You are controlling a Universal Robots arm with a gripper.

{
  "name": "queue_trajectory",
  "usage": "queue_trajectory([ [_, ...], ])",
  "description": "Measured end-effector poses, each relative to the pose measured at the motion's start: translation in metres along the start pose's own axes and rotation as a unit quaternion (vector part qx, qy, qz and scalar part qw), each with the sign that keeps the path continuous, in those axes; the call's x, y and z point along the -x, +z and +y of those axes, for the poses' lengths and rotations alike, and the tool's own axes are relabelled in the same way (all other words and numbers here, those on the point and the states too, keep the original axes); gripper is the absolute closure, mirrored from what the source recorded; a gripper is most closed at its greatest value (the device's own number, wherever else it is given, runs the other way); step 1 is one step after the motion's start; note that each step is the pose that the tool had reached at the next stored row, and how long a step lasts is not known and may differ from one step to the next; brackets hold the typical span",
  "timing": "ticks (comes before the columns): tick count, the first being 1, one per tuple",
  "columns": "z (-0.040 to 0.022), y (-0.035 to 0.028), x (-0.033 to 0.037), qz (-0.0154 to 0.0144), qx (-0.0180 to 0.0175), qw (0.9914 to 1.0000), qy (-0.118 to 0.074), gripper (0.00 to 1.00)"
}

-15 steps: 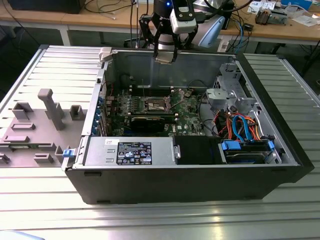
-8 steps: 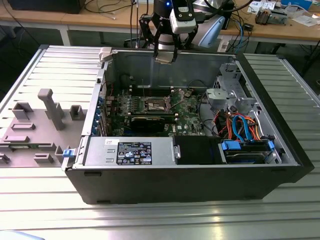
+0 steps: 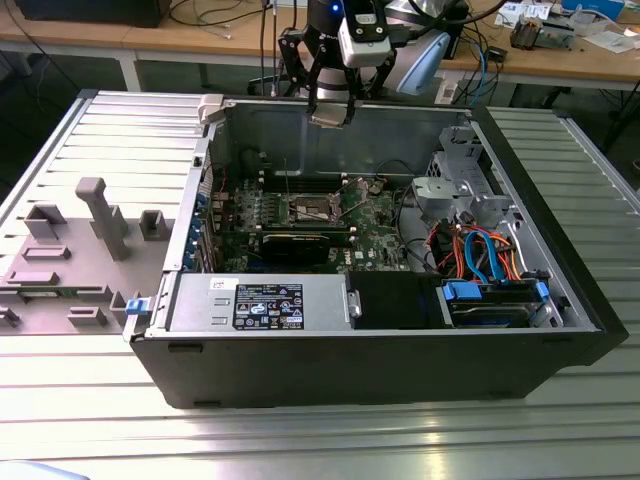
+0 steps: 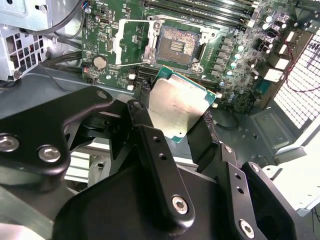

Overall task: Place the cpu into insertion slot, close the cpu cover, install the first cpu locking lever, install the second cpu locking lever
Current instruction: 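Place the cpu into insertion slot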

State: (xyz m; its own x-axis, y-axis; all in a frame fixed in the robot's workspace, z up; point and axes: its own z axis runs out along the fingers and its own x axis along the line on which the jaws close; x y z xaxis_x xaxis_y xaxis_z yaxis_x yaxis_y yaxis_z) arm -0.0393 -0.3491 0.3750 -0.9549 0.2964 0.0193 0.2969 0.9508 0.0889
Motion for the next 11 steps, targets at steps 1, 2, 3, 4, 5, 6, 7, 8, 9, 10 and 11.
queue_trajectory([
  [1,0.0000,0.0000,0.0000,0.0000,0.0000,1.00000,0.001,0.45],
  [2,0.0000,0.0000,0.0000,-0.0001,0.0000,1.00000,0.001,0.45],
  [3,0.0000,0.0000,0.0000,-0.0002,0.0000,1.00000,0.002,0.45],
  [4,0.0000,0.0000,0.0000,-0.0002,0.0000,1.00000,0.003,0.45],
  [5,0.0000,0.0000,0.0000,-0.0003,0.0001,0.99999,0.003,0.45],
  [6,0.0000,0.0000,0.0000,-0.0004,0.0001,0.99999,0.004,0.45],
  [7,0.0000,0.0000,0.0000,-0.0004,0.0001,0.99999,0.005,0.45],
  [8,0.0000,0.0000,0.0000,-0.0005,0.0001,0.99998,0.005,0.45],
  [9,0.0000,0.0000,0.0000,-0.0006,0.0001,0.99998,0.007,0.45],
  [10,0.0000,0.0000,0.0000,-0.0007,0.0001,0.99997,0.007,0.45],
  [11,0.0000,0.0000,0.0000,-0.0007,0.0001,0.99997,0.008,0.45],
])
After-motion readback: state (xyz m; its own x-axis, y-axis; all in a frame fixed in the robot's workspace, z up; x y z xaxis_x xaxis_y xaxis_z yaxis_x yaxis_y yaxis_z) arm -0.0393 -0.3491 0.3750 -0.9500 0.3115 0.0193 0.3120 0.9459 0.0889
